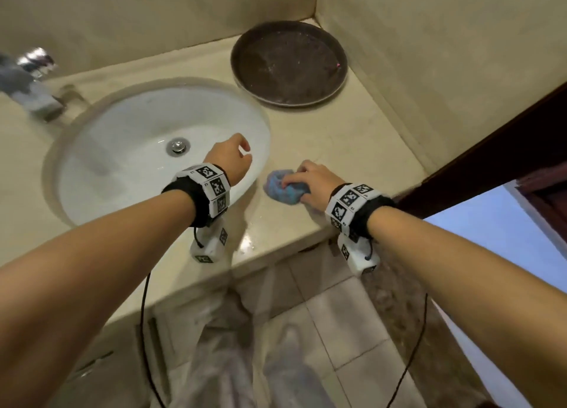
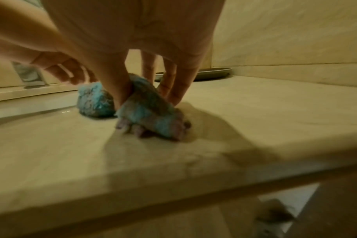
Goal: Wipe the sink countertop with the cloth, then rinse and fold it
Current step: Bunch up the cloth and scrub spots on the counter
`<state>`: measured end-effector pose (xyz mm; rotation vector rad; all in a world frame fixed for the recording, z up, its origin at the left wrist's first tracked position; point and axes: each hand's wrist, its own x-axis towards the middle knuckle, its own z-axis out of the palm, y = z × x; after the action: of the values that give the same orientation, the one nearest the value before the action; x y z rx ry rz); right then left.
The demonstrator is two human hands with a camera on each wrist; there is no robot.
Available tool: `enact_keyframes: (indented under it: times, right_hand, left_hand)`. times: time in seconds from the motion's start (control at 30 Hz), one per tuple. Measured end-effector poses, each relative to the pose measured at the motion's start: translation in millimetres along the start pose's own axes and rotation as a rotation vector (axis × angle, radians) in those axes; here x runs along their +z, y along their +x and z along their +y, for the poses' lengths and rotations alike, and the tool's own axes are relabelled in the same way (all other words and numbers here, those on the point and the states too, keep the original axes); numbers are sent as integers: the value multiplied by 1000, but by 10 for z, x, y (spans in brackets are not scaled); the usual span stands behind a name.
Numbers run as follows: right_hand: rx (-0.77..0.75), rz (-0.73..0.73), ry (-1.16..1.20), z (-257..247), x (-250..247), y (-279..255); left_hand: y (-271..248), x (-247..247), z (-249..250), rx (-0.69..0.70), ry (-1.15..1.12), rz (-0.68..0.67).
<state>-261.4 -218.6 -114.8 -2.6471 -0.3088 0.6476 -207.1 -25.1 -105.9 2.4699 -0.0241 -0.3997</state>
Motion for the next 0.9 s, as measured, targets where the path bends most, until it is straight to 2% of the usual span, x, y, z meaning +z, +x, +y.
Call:
enact_keyframes:
  times: [0.1,0.27,0.4,0.53,0.67,0.9]
  right_hand:
    - [115,78,18,352,-132,-139]
    - [467,233,-10,1032,-373,-394]
    - [502,215,-79,1016,-286,-474]
    - [410,225,-189,466,-79,-409]
    - [220,122,-257,-300,316,-272]
    - [9,0,-306,-1797,1025,-158]
  left_hand:
    - [-225,137,68,-28,-8,13]
    - [-470,284,201,-39,-5,26]
    - [-567,273,121,-61,5,58]
    - [-729,115,-141,-105,-11,106]
    - [-996,-142,-529,-140,-32,143]
    - [-1670,-736,-1599,-272,-63,251]
